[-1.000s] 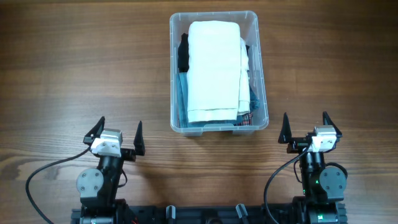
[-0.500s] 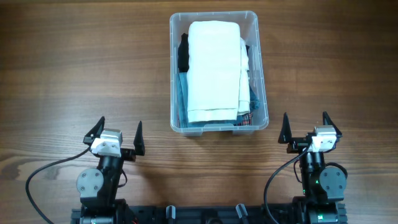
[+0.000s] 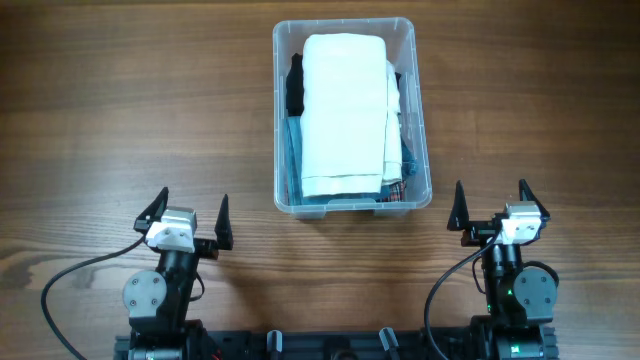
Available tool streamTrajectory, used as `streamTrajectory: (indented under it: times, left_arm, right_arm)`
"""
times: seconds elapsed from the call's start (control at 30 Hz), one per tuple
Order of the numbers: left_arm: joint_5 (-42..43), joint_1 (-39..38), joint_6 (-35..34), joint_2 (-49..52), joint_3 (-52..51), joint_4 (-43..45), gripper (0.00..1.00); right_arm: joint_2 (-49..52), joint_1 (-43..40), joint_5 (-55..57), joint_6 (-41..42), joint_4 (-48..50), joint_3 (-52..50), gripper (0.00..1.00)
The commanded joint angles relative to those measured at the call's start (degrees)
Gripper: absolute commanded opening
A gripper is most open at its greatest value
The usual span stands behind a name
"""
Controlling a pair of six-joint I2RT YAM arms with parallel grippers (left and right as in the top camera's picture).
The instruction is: Pack container
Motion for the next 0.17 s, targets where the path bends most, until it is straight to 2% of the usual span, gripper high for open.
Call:
streamTrajectory:
  times: [0.0, 0.13]
  left_arm:
    - [-0.3, -0.3, 1.1, -0.5, -0.5, 0.1, 1.00]
    - [-0.3, -0.3, 1.1, -0.5, -0.5, 0.1, 1.00]
  right_arm:
    - [-0.6, -0.3, 1.0, 0.9, 0.1, -0.1, 1.00]
    - [-0.6, -0.3, 1.0, 0.9, 0.1, -0.1, 1.00]
